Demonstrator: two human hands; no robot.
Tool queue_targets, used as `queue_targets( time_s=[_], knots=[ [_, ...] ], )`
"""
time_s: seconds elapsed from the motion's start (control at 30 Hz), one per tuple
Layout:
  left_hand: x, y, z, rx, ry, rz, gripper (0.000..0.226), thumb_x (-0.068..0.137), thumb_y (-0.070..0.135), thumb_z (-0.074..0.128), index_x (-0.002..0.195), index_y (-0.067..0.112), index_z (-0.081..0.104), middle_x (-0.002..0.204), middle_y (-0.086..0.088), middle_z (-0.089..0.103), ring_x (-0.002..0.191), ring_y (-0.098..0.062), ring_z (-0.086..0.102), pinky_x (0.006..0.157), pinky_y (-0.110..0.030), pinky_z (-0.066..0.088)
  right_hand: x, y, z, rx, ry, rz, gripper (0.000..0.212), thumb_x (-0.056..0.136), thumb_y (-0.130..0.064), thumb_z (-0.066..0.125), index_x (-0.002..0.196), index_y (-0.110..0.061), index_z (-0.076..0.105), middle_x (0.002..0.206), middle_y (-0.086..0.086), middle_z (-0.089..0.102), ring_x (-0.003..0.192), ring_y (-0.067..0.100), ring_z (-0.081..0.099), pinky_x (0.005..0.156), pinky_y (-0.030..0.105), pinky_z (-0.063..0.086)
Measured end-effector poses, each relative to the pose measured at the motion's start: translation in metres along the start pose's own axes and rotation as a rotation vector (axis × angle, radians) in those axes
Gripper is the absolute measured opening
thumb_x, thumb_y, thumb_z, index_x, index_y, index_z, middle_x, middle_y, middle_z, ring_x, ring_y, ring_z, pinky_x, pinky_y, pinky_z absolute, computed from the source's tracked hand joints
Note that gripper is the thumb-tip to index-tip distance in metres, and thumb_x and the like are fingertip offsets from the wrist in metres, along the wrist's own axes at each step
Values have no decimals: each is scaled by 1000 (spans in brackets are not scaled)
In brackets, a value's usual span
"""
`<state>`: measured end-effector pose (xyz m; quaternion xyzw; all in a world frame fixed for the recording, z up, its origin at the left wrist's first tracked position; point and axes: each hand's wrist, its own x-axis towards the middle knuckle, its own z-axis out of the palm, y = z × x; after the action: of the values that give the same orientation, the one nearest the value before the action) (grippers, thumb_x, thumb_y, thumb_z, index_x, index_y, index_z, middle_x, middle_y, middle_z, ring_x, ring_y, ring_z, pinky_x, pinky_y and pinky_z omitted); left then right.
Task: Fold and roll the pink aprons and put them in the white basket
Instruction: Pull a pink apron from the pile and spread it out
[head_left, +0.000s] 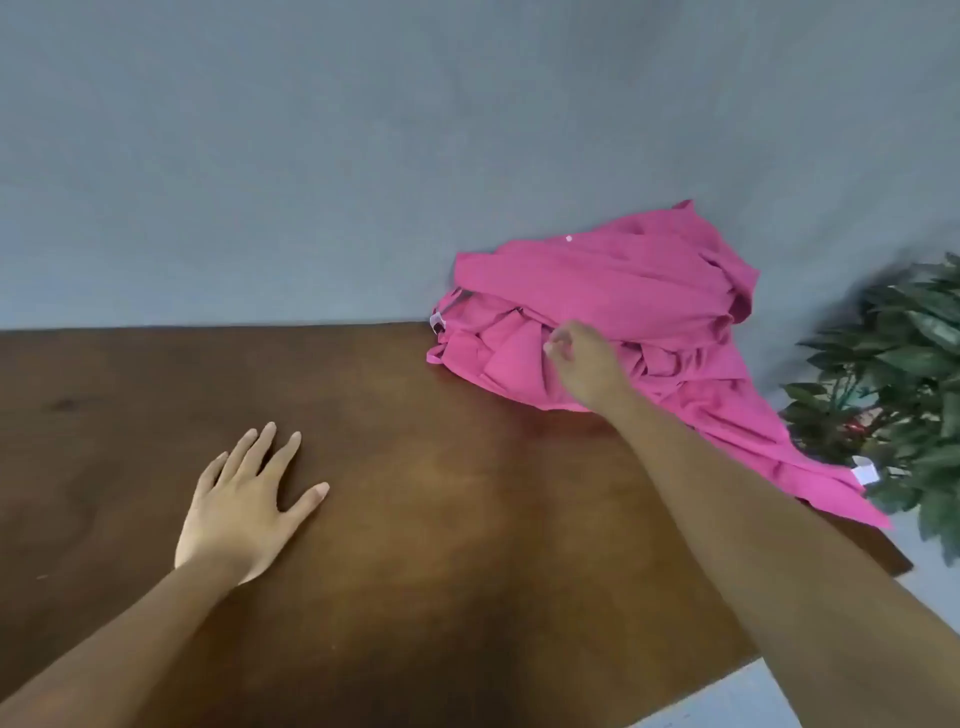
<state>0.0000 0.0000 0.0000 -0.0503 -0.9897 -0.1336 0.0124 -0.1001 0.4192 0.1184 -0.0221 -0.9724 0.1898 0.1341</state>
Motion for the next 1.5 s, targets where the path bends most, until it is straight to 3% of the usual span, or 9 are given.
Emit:
queue_targets(
  time_s=[0.1,0.3,0.4,0.57,0.8,1.1,1.33,1.5],
  knots=[
    [4,-1,5,4,29,-3,90,86,85,8,161,36,19,169,8,8,156,-8,-2,127,-37,7,55,-1,-1,-122,27,-48,32,99,-24,57,123,-4,57,124,20,59,118,38,51,98,46,42],
    [5,-3,10,7,49,-10,86,88,84,12,160,39,19,169,11,6,155,-5,-6,127,-37,6,121,-4,1,-437,47,-60,51,98,-25,58,144,-8,44,144,20,47,133,38,42,109,48,34],
    [5,-2,11,18,59,-8,85,88,83,12,160,39,19,169,11,7,155,-5,-6,127,-36,6,130,2,5,-537,63,-59,45,94,-14,59,137,-6,49,134,22,54,124,39,50,105,48,38],
    [5,-4,13,26,61,-14,84,89,83,13,160,38,21,169,10,9,156,-6,-3,127,-37,9,121,7,10,-506,151,-84,25,85,2,59,109,-2,61,105,22,64,99,40,61,83,46,45],
    [5,-2,13,29,58,-13,86,89,82,11,160,36,22,169,6,13,156,-10,-1,127,-38,9,55,-3,-8,-331,174,-207,16,89,2,58,102,-3,65,100,18,64,93,38,57,75,47,47],
    [3,-3,10,42,35,7,88,90,78,8,160,29,27,168,-2,19,157,-18,6,125,-41,11,-55,-58,-49,-245,319,-203,10,92,-8,63,100,-12,67,100,4,65,89,25,60,69,42,55],
    [7,-13,-6,-269,-77,47,57,100,57,43,153,34,41,168,6,18,156,-11,1,126,-36,1,-164,-110,-21,-151,251,-40,12,93,-6,58,99,-13,66,103,2,62,92,25,57,66,34,43],
    [8,-37,-30,-466,-181,131,40,100,44,56,136,26,60,157,5,43,151,-16,28,122,-41,18,-232,-137,18,-112,257,20,11,94,-6,59,91,-16,65,93,-3,59,86,21,56,66,37,48]
  ],
)
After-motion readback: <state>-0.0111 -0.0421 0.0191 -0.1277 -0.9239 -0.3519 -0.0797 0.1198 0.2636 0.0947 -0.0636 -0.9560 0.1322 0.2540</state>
